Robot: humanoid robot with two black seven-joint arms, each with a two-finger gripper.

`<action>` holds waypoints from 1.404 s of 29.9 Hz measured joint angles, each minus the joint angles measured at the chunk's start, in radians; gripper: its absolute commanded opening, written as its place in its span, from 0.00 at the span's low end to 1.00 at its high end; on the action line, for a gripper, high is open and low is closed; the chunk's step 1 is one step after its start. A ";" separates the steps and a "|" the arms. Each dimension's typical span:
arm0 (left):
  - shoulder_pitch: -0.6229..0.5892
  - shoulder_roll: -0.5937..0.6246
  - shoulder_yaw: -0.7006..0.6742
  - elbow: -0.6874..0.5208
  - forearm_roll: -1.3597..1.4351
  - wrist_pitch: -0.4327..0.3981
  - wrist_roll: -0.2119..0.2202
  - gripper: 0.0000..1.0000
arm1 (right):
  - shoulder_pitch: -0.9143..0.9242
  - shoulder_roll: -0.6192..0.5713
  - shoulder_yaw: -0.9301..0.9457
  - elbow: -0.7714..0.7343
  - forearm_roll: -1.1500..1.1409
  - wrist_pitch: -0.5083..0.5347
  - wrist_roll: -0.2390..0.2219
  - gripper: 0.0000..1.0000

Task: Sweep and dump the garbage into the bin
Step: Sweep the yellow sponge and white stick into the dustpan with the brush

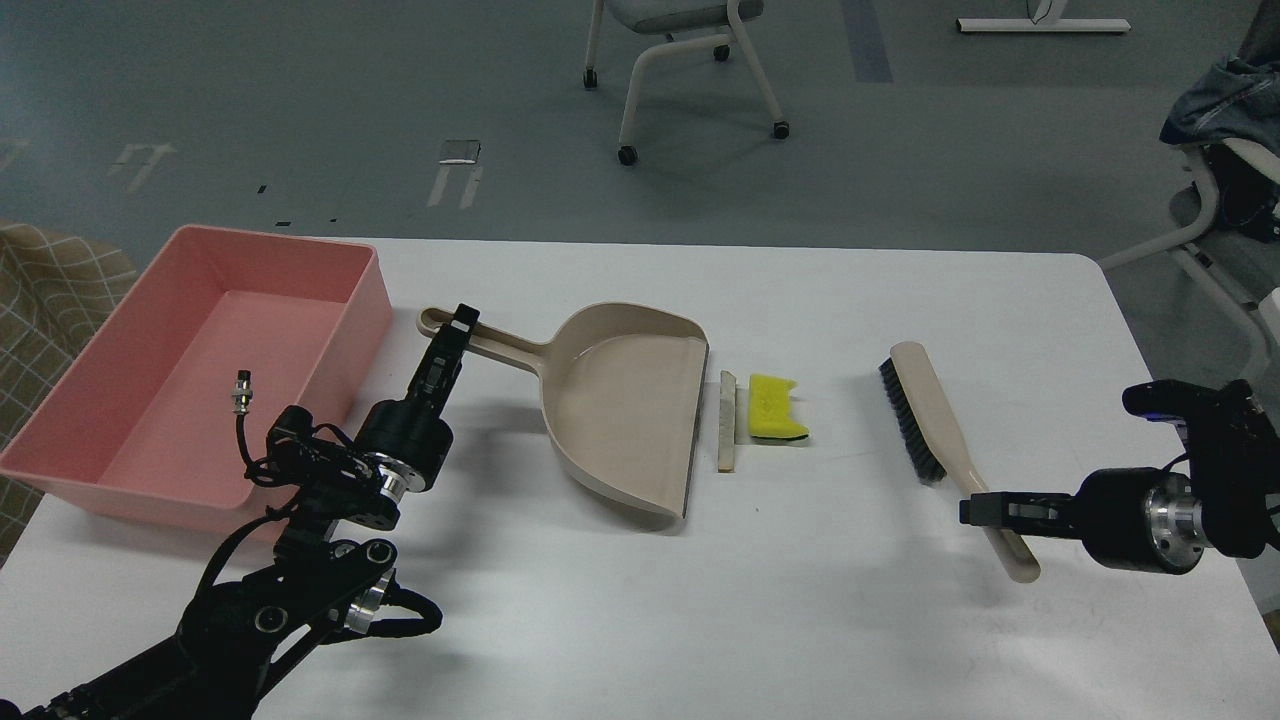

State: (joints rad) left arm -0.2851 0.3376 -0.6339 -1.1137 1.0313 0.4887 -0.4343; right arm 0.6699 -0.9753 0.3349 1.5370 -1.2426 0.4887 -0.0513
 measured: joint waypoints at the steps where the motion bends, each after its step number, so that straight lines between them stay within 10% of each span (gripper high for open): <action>1: 0.001 0.001 0.000 0.000 0.001 0.000 0.000 0.00 | 0.002 0.000 0.001 0.000 0.000 0.000 -0.001 0.00; 42: 0.006 0.002 0.029 0.041 0.049 0.000 -0.018 0.00 | 0.050 0.295 -0.013 -0.018 0.015 0.000 0.005 0.00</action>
State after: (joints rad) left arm -0.2793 0.3396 -0.6045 -1.0722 1.0800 0.4887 -0.4525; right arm 0.7201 -0.6805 0.3223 1.5187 -1.2273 0.4887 -0.0459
